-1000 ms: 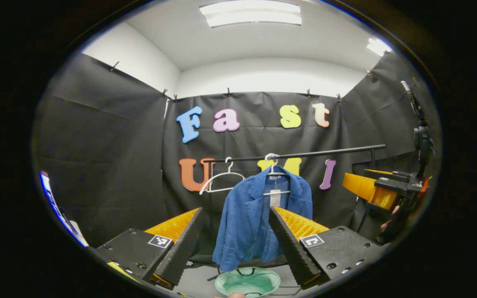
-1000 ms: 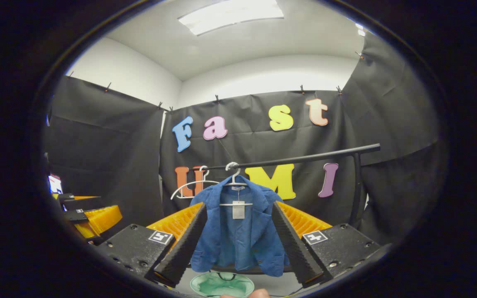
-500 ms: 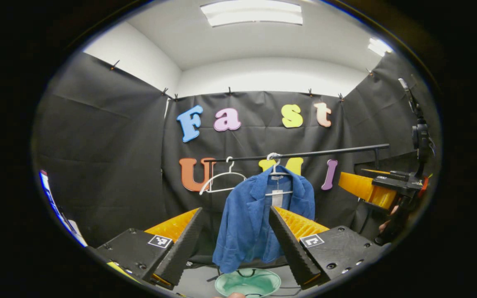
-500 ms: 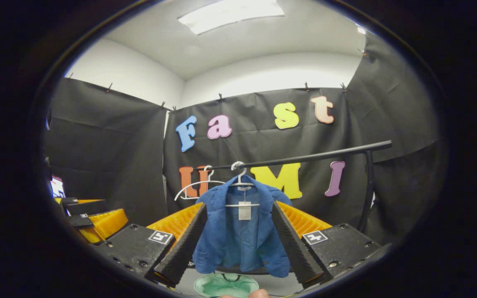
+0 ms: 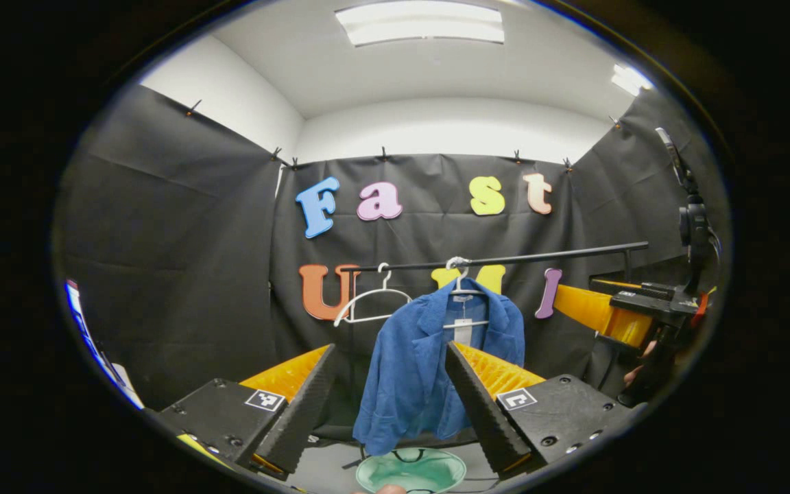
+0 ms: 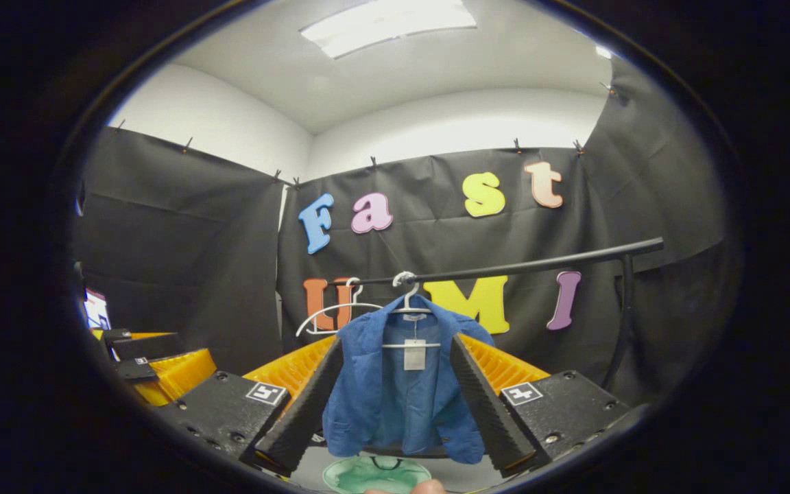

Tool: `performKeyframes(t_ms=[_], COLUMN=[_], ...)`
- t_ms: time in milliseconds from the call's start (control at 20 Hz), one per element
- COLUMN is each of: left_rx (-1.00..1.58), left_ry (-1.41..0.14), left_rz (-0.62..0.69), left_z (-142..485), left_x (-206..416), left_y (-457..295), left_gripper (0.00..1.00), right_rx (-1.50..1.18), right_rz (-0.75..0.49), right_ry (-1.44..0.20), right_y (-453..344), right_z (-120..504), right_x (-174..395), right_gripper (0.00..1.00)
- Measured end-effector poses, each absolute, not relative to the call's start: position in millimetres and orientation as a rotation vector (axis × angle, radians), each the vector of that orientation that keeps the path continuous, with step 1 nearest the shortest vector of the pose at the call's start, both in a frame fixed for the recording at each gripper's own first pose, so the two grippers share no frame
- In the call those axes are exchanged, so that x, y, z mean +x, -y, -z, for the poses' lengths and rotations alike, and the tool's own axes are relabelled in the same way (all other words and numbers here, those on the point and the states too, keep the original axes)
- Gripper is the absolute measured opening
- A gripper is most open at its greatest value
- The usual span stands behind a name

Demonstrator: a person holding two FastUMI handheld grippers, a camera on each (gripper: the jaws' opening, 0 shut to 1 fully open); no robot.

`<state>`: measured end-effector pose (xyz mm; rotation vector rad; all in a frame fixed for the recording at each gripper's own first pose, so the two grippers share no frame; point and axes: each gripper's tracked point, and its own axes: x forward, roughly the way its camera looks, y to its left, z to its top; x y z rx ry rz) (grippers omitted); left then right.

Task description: Grasp the clothes on the hanger with both hands and then place them into the laundry hamper below.

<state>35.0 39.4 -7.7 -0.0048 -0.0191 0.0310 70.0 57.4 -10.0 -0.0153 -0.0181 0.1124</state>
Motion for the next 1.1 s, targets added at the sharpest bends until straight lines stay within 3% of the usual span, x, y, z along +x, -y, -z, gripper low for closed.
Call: performKeyframes(t_ms=[600,1100], left_rx=[-0.01,0.014], left_ry=[0.013,0.007], left_rz=[-0.049,-0.057], left_z=[8.4,21.4], left_x=[39.7,63.5], left_y=[-57.0,-108.1], left_gripper=[1.0,0.97], right_rx=[-0.027,-0.061], right_rz=[-0.108,-0.007], right_ry=[-0.011,-0.041], right_y=[-64.5,-88.3], right_z=[22.5,55.4], right_x=[82.2,114.2], right_gripper=[0.99,0.99])
